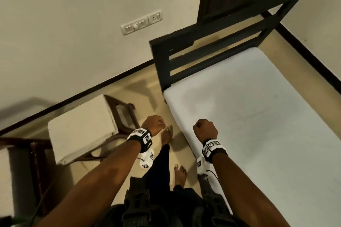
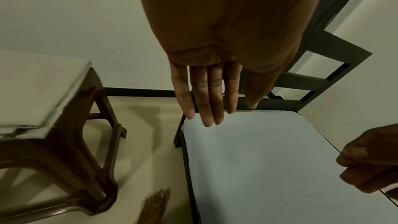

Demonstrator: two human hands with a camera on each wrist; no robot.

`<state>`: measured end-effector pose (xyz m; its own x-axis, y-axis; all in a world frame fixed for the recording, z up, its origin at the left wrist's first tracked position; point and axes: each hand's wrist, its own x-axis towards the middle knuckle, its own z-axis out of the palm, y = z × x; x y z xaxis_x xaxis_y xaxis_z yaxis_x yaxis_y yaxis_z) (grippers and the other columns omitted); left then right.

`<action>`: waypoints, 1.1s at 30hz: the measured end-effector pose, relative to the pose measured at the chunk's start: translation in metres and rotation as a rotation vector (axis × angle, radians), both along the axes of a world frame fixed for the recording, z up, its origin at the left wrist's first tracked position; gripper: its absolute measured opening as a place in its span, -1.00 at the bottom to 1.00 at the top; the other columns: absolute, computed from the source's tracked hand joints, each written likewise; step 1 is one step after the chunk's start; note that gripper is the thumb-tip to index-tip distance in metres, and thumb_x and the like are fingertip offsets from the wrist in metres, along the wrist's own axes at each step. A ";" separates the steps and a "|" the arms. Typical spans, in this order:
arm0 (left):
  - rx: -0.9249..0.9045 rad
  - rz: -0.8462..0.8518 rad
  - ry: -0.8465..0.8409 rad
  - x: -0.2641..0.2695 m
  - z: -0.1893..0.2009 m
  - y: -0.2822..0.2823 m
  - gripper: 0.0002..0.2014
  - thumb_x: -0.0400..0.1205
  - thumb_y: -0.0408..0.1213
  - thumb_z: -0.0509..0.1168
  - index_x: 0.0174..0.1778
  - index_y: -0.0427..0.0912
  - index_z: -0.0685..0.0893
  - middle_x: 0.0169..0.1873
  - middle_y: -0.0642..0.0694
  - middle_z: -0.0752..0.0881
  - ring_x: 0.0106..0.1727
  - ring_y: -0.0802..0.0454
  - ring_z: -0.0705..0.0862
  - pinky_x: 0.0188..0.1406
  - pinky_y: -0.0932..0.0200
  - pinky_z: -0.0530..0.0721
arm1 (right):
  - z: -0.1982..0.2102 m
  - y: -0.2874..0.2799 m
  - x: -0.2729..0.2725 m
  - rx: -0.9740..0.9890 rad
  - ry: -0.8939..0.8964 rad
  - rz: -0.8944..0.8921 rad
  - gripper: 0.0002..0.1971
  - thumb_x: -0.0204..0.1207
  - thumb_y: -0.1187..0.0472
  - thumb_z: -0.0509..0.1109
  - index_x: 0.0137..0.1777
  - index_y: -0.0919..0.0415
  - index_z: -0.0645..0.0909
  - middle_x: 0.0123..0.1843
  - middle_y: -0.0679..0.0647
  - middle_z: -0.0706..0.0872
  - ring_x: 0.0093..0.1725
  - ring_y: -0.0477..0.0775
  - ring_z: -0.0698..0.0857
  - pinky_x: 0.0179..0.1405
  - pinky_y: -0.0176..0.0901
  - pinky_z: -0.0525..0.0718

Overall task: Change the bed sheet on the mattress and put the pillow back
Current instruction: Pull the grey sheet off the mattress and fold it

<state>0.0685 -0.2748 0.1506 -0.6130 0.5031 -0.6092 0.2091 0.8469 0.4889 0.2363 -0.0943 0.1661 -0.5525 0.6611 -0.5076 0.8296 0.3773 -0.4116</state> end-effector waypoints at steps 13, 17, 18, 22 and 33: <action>-0.148 -0.169 -0.077 -0.116 -0.162 0.120 -0.67 0.59 0.04 0.40 0.08 -0.14 0.77 0.04 -0.13 0.83 0.15 -0.18 0.77 0.10 0.02 0.69 | -0.145 0.079 -0.131 0.039 -0.132 0.102 -0.79 0.43 0.10 0.33 -0.11 0.16 0.76 -0.19 0.14 0.82 -0.11 0.31 0.74 -0.05 -0.04 0.56; -0.185 -0.313 -0.046 -0.123 -0.222 0.159 -0.33 0.60 0.17 0.42 0.53 -0.15 0.49 0.30 -0.15 0.73 0.33 -0.14 0.69 0.22 0.04 0.63 | -0.223 0.096 -0.156 0.070 -0.172 0.237 -0.77 0.34 0.04 0.39 -0.13 0.15 0.73 -0.24 0.12 0.79 -0.12 0.28 0.74 -0.12 0.03 0.62; -0.195 -0.345 -0.029 -0.127 -0.232 0.168 -0.29 0.59 0.17 0.44 0.56 -0.14 0.45 0.36 -0.15 0.69 0.37 -0.14 0.66 0.26 0.03 0.62 | -0.240 0.098 -0.163 0.053 -0.148 0.261 -0.76 0.32 0.06 0.44 -0.08 0.16 0.74 -0.20 0.12 0.79 -0.08 0.27 0.73 -0.08 0.04 0.64; -0.155 -0.249 0.076 -0.146 -0.300 0.205 -0.30 0.50 0.09 0.56 0.47 -0.13 0.50 0.37 -0.15 0.62 0.40 -0.18 0.59 0.28 -0.05 0.63 | -0.312 0.111 -0.185 0.087 -0.117 0.375 -0.54 0.11 0.16 0.67 0.06 0.20 0.75 -0.08 0.15 0.78 -0.05 0.26 0.72 -0.11 0.03 0.70; -0.061 -0.268 0.252 -0.143 -0.381 0.200 -0.78 0.34 -0.16 0.68 -0.35 0.02 0.73 -0.04 -0.01 0.64 0.13 -0.11 0.54 0.11 -0.05 0.55 | -0.403 0.127 -0.173 0.199 0.091 0.400 -0.77 0.35 0.17 0.50 0.03 0.01 0.74 0.18 0.13 0.63 0.13 0.29 0.55 -0.01 0.08 0.53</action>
